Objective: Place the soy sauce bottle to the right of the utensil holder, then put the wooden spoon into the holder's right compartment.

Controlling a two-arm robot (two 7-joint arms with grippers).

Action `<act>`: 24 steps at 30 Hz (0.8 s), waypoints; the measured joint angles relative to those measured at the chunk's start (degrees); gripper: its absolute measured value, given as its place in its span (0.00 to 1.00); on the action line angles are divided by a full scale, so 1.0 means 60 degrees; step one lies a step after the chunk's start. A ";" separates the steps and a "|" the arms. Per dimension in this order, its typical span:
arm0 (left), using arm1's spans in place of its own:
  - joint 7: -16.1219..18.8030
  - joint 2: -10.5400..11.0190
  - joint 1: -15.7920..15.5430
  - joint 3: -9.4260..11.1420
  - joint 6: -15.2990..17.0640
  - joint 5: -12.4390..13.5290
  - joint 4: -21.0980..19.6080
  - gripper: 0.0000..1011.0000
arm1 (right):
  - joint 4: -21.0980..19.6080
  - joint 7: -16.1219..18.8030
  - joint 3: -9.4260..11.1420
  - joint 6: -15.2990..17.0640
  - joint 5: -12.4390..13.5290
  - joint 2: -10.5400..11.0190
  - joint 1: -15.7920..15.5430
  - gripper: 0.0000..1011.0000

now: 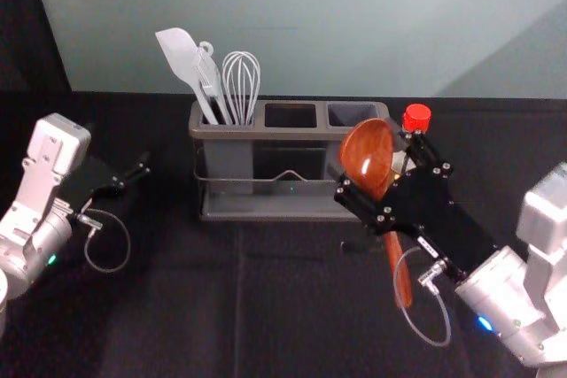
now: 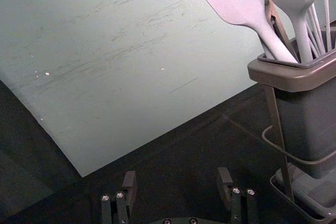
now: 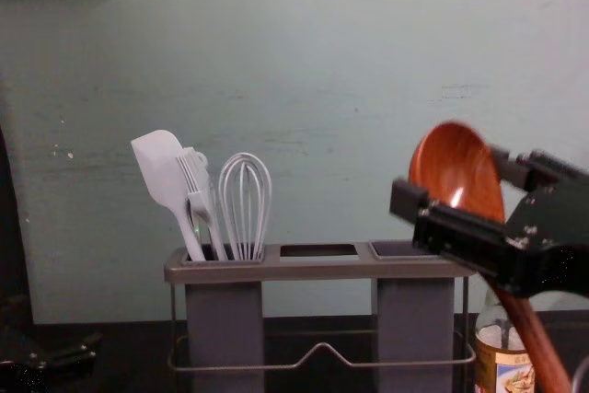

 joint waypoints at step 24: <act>0.0000 0.0000 0.0000 0.0000 0.0001 0.0000 0.0000 0.99 | 0.0180 -0.0216 -0.0038 -0.0830 0.0022 -0.0055 -0.0040 0.83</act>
